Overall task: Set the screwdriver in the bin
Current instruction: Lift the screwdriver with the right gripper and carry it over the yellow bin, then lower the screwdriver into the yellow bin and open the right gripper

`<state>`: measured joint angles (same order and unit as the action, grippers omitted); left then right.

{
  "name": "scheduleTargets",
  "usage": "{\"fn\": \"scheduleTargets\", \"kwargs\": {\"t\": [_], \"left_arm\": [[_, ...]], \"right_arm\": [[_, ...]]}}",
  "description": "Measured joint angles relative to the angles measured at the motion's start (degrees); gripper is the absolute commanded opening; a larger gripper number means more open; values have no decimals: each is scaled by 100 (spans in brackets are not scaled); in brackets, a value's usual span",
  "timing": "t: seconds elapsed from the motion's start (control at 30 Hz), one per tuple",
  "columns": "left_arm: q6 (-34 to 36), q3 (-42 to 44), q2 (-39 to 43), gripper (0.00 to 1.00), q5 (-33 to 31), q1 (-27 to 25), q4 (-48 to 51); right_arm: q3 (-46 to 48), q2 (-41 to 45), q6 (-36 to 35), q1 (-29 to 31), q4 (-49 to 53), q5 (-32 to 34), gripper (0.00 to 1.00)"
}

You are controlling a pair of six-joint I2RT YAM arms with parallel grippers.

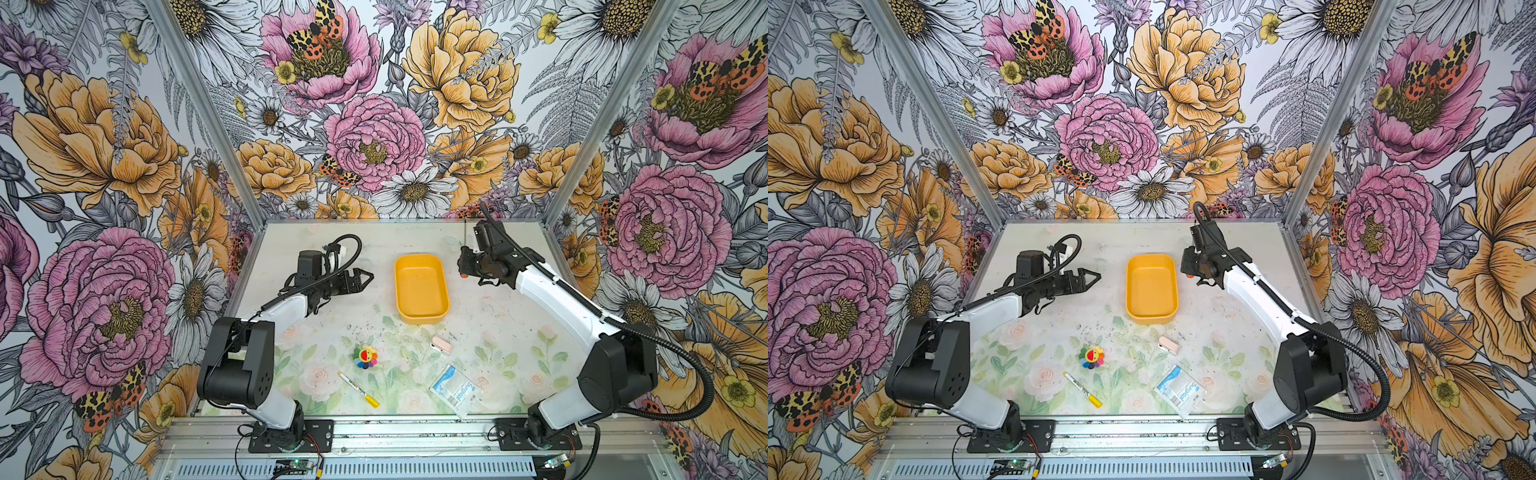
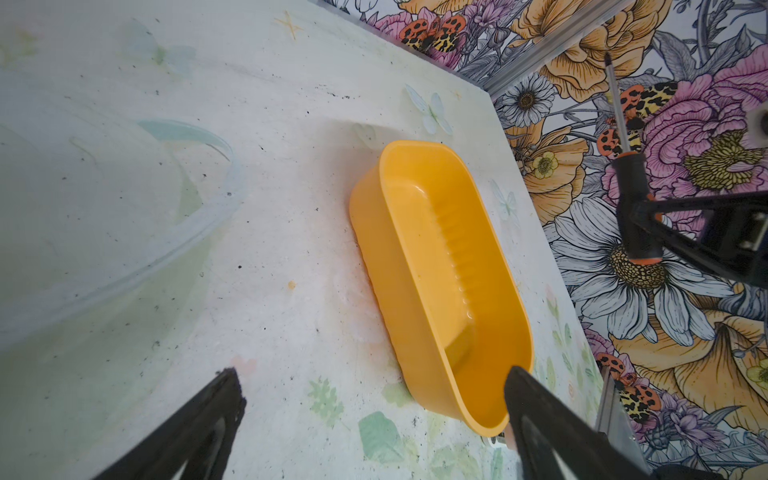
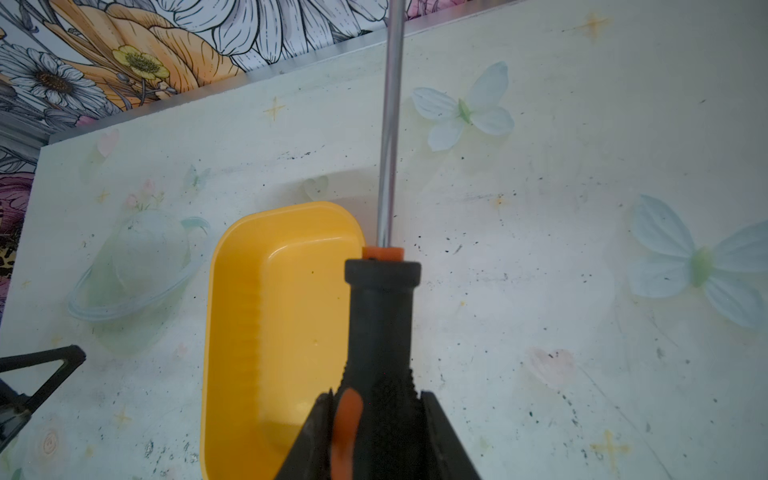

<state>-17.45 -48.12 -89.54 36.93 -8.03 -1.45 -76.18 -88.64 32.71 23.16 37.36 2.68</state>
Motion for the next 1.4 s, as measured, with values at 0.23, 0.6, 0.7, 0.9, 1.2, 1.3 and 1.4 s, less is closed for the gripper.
{"fn": "scheduleTargets", "kwargs": {"t": [0.23,0.6,0.7,0.9,1.2,1.3,1.4], "left_arm": [[48,-55,-22,99,-4,0,120],[138,-76,-26,99,-4,0,129],[142,-76,-59,99,-4,0,129],[160,-76,-127,99,-4,2,166],[245,-76,-127,99,-2,7,170],[251,-76,-127,99,-2,11,170],[264,-76,-127,99,-2,31,170]], "right_arm": [[-236,-649,328,719,79,50,0],[-238,-1561,527,1193,232,-173,0],[-240,-1694,531,1292,229,-197,0],[-286,-1915,542,1390,229,-208,0],[-420,-2194,542,1390,227,-111,0],[-426,-2280,542,1390,227,-72,0],[-428,-2371,542,1390,229,-50,0]]}}
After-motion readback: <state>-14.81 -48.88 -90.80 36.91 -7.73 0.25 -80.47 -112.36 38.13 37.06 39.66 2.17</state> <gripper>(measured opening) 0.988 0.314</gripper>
